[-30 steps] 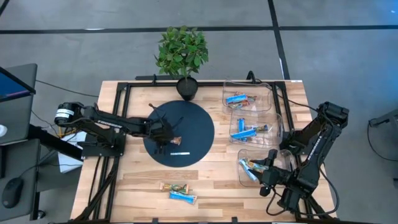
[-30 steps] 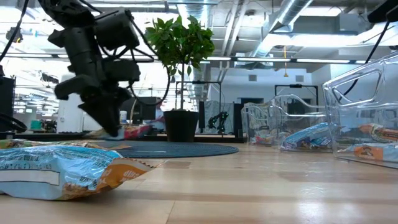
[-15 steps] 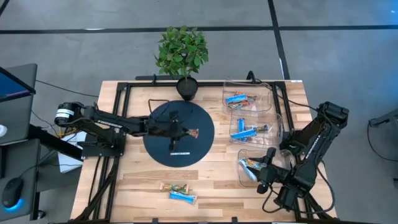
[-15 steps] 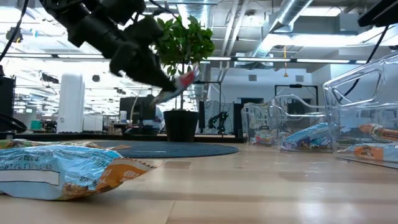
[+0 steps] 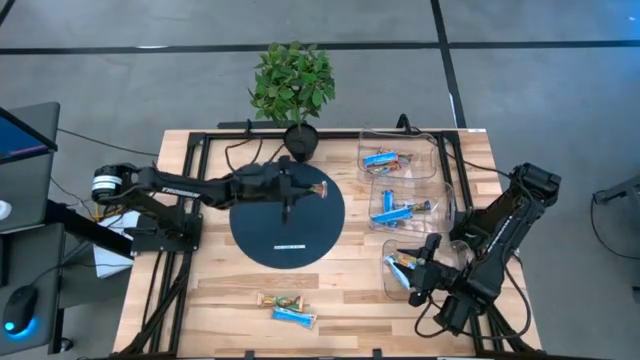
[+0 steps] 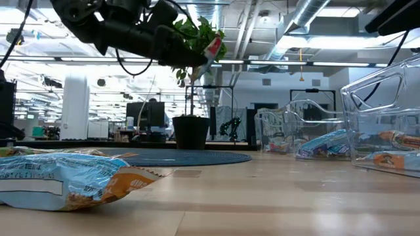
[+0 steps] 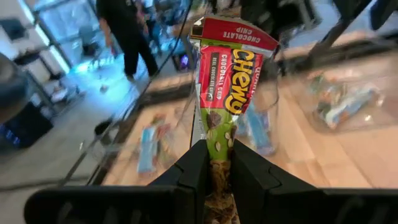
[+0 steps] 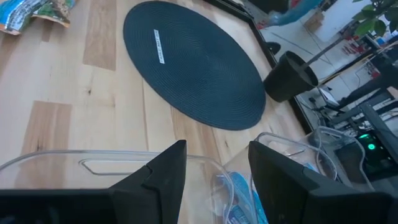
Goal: Pick and place Granola Bars by type
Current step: Put the red granola bar into the top transparent bin
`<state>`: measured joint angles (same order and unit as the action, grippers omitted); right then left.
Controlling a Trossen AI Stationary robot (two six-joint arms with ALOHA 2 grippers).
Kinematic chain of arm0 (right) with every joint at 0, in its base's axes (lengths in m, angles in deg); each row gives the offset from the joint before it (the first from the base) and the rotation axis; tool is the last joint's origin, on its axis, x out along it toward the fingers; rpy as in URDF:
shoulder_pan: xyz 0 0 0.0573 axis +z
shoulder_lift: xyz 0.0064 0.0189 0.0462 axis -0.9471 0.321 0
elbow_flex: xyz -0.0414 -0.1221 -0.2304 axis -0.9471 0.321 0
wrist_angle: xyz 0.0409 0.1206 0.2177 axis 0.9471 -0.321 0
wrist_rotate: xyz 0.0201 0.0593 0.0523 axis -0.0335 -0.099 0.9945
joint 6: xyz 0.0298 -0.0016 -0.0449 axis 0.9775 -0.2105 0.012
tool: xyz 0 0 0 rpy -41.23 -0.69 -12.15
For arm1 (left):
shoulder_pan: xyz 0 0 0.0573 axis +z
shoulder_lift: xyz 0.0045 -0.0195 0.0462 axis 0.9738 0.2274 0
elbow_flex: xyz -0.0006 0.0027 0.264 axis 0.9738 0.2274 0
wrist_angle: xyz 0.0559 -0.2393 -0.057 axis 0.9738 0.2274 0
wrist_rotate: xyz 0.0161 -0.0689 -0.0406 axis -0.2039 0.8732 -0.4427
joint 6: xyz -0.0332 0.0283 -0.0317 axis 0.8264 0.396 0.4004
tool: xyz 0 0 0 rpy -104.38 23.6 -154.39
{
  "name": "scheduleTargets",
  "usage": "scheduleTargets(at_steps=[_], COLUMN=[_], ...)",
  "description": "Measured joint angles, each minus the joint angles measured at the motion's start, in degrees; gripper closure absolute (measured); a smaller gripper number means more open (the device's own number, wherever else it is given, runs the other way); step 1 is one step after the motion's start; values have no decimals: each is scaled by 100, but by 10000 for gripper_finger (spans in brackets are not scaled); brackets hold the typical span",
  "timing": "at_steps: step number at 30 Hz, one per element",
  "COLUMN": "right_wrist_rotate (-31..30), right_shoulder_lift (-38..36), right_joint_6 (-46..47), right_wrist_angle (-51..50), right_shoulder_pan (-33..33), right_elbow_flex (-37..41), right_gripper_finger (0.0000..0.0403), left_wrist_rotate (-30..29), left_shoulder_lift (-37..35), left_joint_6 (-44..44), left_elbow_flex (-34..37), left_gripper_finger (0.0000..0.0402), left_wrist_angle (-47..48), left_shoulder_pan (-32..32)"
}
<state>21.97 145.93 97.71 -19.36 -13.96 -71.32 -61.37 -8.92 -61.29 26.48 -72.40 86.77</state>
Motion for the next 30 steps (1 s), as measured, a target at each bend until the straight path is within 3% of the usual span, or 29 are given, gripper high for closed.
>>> scheduleTargets(at_steps=[8,15,24,30], right_wrist_rotate=[4,94,307,349], right_shoulder_lift=[-1,-2,-1,-2], right_joint_6=[-2,0,2,4], right_wrist_angle=[-2,3,26,32], right_shoulder_pan=[0,3,4,5], right_elbow_flex=[2,2,2,2], right_gripper_finger=[234,234,234,234], left_wrist_rotate=[317,317,331,682], left_shoulder_lift=[1017,2091,3329,4356], left_joint_6=[-226,-547,-555,-317], left_elbow_flex=[-766,-2212,-4228,-5433], left_gripper_finger=[349,349,349,349], left_wrist_angle=[-446,-160,899,1252], left_shoulder_pan=[59,106,504,789])
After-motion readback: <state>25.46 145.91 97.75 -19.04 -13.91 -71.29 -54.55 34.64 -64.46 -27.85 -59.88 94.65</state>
